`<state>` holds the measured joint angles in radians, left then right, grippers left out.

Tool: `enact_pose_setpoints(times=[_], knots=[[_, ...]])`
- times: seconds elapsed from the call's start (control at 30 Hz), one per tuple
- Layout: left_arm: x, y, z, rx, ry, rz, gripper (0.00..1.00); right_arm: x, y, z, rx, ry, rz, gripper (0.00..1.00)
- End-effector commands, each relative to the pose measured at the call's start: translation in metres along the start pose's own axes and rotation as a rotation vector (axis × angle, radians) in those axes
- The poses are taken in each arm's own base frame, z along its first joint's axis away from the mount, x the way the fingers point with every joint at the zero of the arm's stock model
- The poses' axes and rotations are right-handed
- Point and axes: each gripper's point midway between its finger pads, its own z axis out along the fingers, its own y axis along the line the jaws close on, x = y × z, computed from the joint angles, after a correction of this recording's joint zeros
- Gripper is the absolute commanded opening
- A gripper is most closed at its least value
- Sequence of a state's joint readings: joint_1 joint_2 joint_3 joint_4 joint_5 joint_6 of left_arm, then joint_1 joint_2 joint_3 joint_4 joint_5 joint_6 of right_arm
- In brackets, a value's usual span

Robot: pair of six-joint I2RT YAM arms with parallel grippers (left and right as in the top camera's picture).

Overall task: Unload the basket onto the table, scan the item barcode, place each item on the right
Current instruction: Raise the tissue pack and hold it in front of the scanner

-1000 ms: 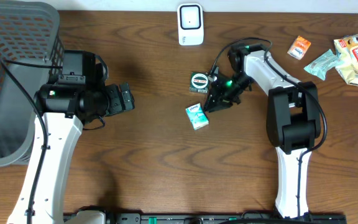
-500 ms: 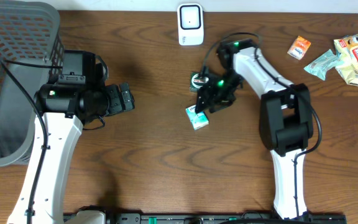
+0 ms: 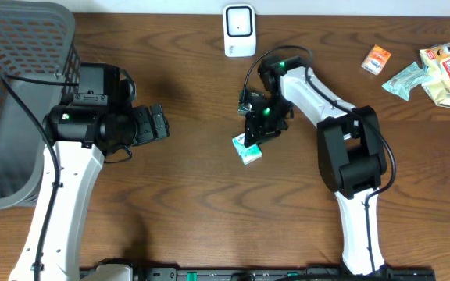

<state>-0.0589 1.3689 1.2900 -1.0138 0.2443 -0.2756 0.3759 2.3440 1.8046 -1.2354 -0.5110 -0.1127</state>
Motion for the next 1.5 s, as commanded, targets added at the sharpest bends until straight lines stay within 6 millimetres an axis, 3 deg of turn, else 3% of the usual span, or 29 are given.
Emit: enact_pose_setpoints(times=[0.0,0.1,0.17,0.3,0.37,0.47,0.6,0.73,0.9,1.1,1.47], knots=[[-0.001,0.002,-0.001,-0.007,-0.005,0.005,0.98,0.004,0.004,0.008,0.012,0.021,-0.009,0.27],[-0.001,0.002,-0.001,-0.007,-0.005,0.005,0.98,0.004,0.004,0.009,0.014,0.022,0.004,0.22],[-0.001,0.002,-0.001,-0.007,-0.005,0.005,0.98,0.004,0.006,0.009,0.005,0.022,0.024,0.01],[-0.001,0.002,-0.001,-0.007,-0.005,0.005,0.98,0.002,0.018,0.006,-0.065,0.011,0.000,0.01],[-0.001,0.002,-0.001,-0.007,-0.005,0.005,0.98,0.000,0.033,-0.002,-0.158,-0.006,-0.072,0.01],[-0.001,0.002,-0.001,-0.007,-0.005,0.005,0.98,-0.006,0.053,-0.023,-0.305,-0.062,-0.166,0.01],[-0.001,0.002,-0.001,-0.007,-0.005,0.005,0.98,-0.015,0.072,-0.070,-0.537,-0.205,-0.285,0.01],[-0.001,0.002,-0.001,-0.007,-0.005,0.005,0.98,-0.021,0.066,-0.108,-0.682,-0.340,-0.302,0.01],[-0.001,0.002,-0.001,-0.007,-0.005,0.005,0.98,-0.025,0.046,-0.136,-0.744,-0.449,-0.278,0.01],[-0.001,0.002,-0.001,-0.007,-0.005,0.005,0.98,-0.032,0.052,-0.179,-0.926,-0.637,-0.326,0.01],[-0.001,0.002,-0.001,-0.007,-0.005,0.005,0.98,-0.033,0.054,-0.180,-0.931,-0.646,-0.343,0.01]])
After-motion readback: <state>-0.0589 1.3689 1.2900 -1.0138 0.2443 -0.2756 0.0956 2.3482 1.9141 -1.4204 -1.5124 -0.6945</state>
